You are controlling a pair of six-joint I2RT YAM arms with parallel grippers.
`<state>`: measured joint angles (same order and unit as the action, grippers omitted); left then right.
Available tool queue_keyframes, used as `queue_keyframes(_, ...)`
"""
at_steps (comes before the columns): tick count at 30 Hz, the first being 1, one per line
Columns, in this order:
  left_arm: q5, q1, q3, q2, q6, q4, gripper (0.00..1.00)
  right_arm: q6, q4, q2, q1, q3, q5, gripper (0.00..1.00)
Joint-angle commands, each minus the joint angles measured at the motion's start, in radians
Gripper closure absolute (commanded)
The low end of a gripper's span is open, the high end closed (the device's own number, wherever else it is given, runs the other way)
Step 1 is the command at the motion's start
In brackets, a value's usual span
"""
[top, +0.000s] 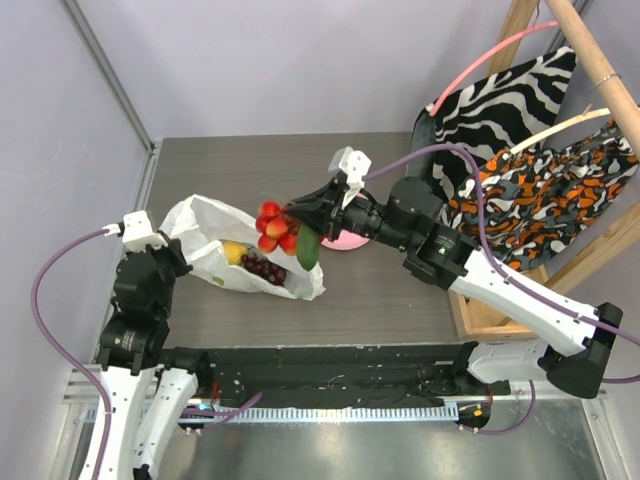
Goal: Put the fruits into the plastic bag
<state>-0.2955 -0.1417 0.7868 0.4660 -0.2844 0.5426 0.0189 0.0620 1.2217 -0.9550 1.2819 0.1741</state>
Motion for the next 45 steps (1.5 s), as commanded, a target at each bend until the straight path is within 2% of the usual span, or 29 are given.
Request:
queue_keyframes(1, 0.006, -0.001, -0.003, -0.010, -0.001, -0.029, 1.00, -0.100, 0.078, 0.076, -0.007, 0.039, 0.341, 0.99)
queue_keyframes(5, 0.006, -0.001, -0.003, -0.009, -0.001, -0.027, 1.00, -0.151, 0.099, 0.177, -0.008, 0.083, 0.472, 0.99)
queue_keyframes(9, 0.009, -0.001, -0.003, -0.007, -0.001, -0.027, 1.00, -0.131, -0.028, 0.292, -0.008, 0.175, 0.414, 0.99)
queue_keyframes(12, 0.009, -0.001, -0.003, -0.009, 0.001, -0.027, 1.00, -0.103, -0.111, 0.375, -0.005, 0.238, 0.291, 0.99)
queue_keyframes(14, 0.009, -0.001, -0.003, -0.009, -0.001, -0.029, 1.00, -0.085, -0.132, 0.403, 0.002, 0.272, 0.184, 0.99)
queue_keyframes(21, 0.009, -0.001, -0.003, -0.007, -0.001, -0.029, 1.00, -0.099, -0.172, 0.536, 0.076, 0.379, -0.010, 0.99)
queue_keyframes(29, 0.012, -0.001, -0.003, -0.006, 0.001, -0.029, 1.00, -0.063, -0.199, 0.633, 0.072, 0.496, -0.062, 0.99)
queue_keyframes(39, 0.024, -0.001, -0.003, -0.004, 0.001, -0.030, 1.00, -0.056, -0.166, 0.680, -0.065, 0.504, -0.146, 0.99)
queue_keyframes(45, 0.030, -0.001, -0.004, -0.004, -0.001, -0.032, 1.00, -0.062, -0.172, 0.743, -0.094, 0.553, -0.160, 0.99)
